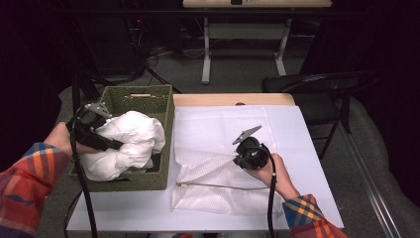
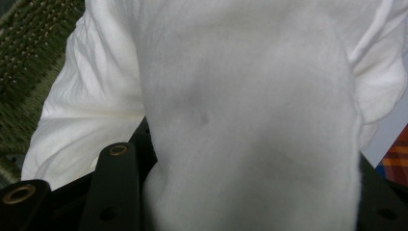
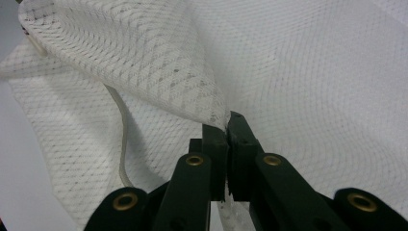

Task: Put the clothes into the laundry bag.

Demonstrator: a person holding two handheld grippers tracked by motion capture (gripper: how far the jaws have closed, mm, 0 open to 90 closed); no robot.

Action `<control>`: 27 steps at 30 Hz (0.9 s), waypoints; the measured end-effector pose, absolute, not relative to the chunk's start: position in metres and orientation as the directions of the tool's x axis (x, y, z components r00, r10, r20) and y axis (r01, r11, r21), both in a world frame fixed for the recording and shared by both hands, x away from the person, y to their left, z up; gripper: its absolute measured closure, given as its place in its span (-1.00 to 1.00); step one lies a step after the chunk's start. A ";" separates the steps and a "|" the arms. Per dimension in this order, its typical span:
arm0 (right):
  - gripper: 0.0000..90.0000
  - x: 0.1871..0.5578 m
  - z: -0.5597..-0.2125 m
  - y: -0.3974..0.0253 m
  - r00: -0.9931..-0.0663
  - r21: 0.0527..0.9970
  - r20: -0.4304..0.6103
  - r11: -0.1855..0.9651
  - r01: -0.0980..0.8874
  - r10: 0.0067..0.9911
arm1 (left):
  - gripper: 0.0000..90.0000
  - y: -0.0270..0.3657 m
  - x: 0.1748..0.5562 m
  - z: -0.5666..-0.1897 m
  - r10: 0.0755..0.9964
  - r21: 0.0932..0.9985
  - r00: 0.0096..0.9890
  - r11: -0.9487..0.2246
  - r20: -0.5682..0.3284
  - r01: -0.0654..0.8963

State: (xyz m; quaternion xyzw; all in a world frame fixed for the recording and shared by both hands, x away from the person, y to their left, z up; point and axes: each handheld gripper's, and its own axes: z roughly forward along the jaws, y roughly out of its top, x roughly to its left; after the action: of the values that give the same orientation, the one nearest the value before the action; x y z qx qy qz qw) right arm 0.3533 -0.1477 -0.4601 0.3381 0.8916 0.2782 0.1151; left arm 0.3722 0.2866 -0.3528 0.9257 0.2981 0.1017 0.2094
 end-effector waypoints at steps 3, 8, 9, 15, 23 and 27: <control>0.96 0.353 -0.460 -0.148 -0.743 0.573 -0.015 0.615 0.542 0.669 | 0.06 0.286 0.370 -0.347 0.595 0.462 0.801 -0.729 0.062 0.506; 0.96 0.353 -0.459 -0.147 -0.743 0.576 -0.013 0.612 0.541 0.670 | 0.06 0.279 0.366 -0.335 0.584 0.464 0.809 -0.736 0.068 0.493; 0.96 0.353 -0.459 -0.148 -0.742 0.578 -0.012 0.610 0.542 0.671 | 0.06 0.277 0.365 -0.333 0.582 0.462 0.810 -0.737 0.066 0.492; 0.97 0.353 -0.458 -0.148 -0.740 0.580 -0.013 0.608 0.542 0.672 | 0.05 0.266 0.361 -0.320 0.565 0.452 0.822 -0.753 0.071 0.478; 0.98 0.353 -0.457 -0.148 -0.727 0.588 -0.013 0.593 0.550 0.687 | 0.06 0.252 0.353 -0.307 0.550 0.450 0.834 -0.754 0.036 0.478; 0.98 0.354 -0.456 -0.148 -0.721 0.592 -0.008 0.584 0.555 0.693 | 0.06 0.244 0.346 -0.303 0.536 0.463 0.844 -0.749 0.005 0.473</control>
State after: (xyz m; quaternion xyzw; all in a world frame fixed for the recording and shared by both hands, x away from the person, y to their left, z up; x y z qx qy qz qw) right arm 0.3539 -0.1476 -0.4562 0.3538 0.8819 0.2875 0.1200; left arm 0.3462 0.2437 -0.3033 0.9327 0.2705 0.0686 0.2283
